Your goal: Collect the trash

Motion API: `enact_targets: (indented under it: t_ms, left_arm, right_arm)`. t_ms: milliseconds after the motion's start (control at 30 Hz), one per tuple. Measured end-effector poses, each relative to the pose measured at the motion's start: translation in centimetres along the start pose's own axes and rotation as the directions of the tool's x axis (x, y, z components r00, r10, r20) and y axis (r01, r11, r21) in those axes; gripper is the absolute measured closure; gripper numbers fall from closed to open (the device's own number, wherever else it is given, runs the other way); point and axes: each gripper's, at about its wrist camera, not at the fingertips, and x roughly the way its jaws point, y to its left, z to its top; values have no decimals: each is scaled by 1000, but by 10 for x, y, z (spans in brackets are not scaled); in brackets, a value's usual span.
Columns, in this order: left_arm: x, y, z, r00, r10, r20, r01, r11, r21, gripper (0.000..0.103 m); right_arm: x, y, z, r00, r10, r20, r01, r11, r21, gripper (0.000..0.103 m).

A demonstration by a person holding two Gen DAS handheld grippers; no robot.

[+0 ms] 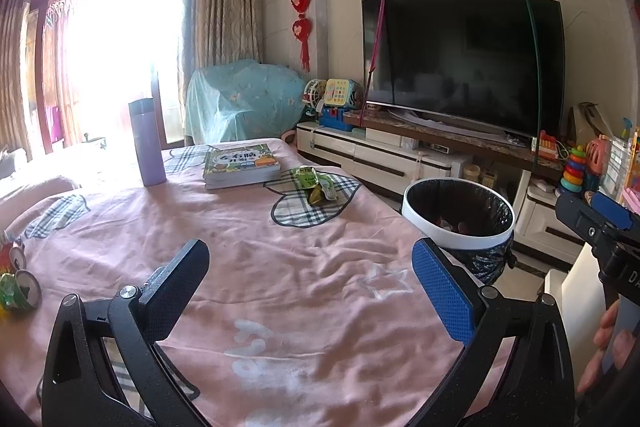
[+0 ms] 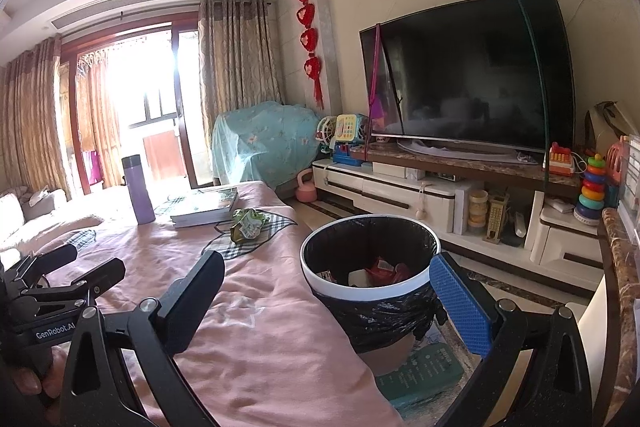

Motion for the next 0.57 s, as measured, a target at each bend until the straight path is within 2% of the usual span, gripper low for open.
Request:
enact_targets:
  t_ms: [567]
  left_arm:
    - [7, 5, -7, 999, -18, -27, 17, 1000, -21, 0]
  right_arm:
    - [13, 1, -4, 999, 10, -40, -9, 1000, 21, 0]
